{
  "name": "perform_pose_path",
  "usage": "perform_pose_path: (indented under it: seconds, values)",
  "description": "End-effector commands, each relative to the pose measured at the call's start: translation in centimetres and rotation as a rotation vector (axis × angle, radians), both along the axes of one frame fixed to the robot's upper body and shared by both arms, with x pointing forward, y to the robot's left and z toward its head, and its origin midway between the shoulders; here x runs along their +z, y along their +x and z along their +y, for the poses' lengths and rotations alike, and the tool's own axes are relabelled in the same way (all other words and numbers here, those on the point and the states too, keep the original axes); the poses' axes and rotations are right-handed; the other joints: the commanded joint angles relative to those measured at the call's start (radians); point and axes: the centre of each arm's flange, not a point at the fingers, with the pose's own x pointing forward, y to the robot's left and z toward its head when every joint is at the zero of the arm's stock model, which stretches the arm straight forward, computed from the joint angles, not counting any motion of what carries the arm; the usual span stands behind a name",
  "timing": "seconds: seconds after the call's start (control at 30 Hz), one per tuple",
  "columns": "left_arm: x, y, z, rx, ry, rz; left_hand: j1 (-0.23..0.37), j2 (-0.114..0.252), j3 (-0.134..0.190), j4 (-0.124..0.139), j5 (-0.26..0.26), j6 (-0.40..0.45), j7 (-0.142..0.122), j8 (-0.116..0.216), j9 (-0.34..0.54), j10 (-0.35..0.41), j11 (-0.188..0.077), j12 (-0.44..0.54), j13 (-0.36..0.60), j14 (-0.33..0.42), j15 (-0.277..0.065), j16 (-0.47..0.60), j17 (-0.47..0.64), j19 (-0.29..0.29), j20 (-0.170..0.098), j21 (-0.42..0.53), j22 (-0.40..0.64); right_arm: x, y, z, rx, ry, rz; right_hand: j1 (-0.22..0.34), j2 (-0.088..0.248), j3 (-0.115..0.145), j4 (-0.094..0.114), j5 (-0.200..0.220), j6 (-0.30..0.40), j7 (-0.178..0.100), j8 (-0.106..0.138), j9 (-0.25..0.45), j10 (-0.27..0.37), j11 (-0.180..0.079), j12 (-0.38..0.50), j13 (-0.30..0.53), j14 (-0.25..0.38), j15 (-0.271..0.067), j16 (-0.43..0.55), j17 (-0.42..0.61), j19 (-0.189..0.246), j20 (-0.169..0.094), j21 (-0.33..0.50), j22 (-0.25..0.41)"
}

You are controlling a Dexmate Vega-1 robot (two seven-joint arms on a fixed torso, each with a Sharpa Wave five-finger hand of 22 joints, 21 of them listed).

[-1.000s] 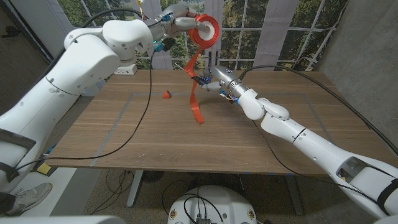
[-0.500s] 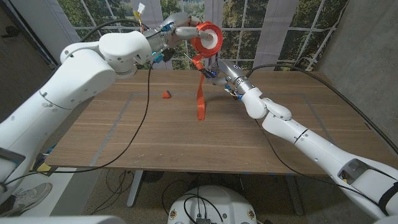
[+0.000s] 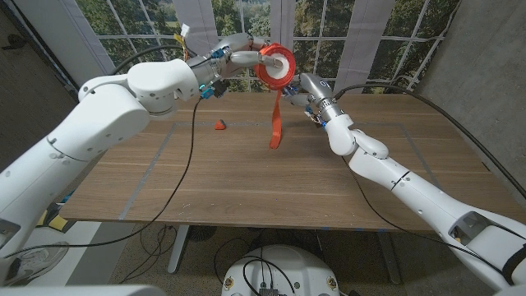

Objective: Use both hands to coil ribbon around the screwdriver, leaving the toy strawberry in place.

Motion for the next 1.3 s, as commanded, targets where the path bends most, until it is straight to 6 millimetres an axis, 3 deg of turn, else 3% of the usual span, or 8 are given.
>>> perform_pose_path:
  seconds: [0.03,0.53,0.8,1.23,1.3]
  values:
    - [-2.2,0.6,1.0,-0.026,-0.016,0.059,0.076,0.082,0.002,0.004,0.006,0.250,0.006,0.005,0.002,0.342,-0.296,0.018,0.284,0.254,-0.322,0.001,0.268,0.002,-0.003,0.005,0.002,0.4,0.0,-2.0,-0.041,0.069,-0.029,0.119,0.109,0.004,0.006,0.008,0.171,-0.166,0.002,0.001,0.115,-0.101,-0.001,0.039,0.076,-0.168,-0.004,0.004,0.005,-0.048,0.006,0.001]
    - [-5.6,2.8,4.8,0.121,-0.108,0.182,0.077,0.082,0.001,0.003,0.007,0.251,0.006,0.005,0.002,0.344,-0.299,0.015,0.287,0.254,-0.323,0.001,0.271,0.005,-0.002,0.006,0.001,0.6,-1.6,-4.1,0.012,0.171,-0.059,0.121,0.109,0.001,0.006,0.008,0.170,-0.167,0.001,0.001,0.116,-0.101,-0.005,0.043,0.076,-0.168,-0.007,0.006,0.001,-0.050,0.006,0.001]
    - [-6.9,4.3,5.4,0.129,-0.124,0.253,0.078,0.082,0.000,0.003,0.007,0.251,0.006,0.005,0.002,0.347,-0.298,0.012,0.284,0.253,-0.320,0.001,0.272,0.004,-0.002,0.006,0.001,0.5,-2.6,-4.4,0.083,0.207,-0.065,0.123,0.109,0.001,0.005,0.008,0.172,-0.167,0.001,0.000,0.119,-0.100,-0.006,0.044,0.077,-0.169,-0.008,0.007,0.003,-0.050,0.008,0.001]
    - [-7.9,4.7,7.8,0.262,-0.193,0.264,0.080,0.083,-0.001,0.003,0.007,0.250,0.007,0.004,0.003,0.346,-0.296,0.009,0.285,0.250,-0.320,-0.001,0.272,0.003,0.000,0.006,0.001,0.4,-3.9,-6.1,0.130,0.241,-0.060,0.120,0.109,-0.003,0.007,0.008,0.171,-0.167,0.000,0.001,0.120,-0.097,-0.012,0.045,0.077,-0.167,-0.011,0.008,0.002,-0.052,0.009,0.001]
    - [-8.0,4.4,7.9,0.319,-0.183,0.240,0.080,0.082,-0.002,0.003,0.007,0.249,0.008,0.004,0.003,0.345,-0.297,0.009,0.287,0.250,-0.319,-0.001,0.272,0.004,-0.001,0.006,0.001,0.8,-4.0,-6.2,0.133,0.181,-0.005,0.120,0.109,-0.003,0.007,0.008,0.171,-0.168,0.000,0.001,0.117,-0.099,-0.012,0.047,0.076,-0.167,-0.011,0.009,0.001,-0.052,0.009,0.001]
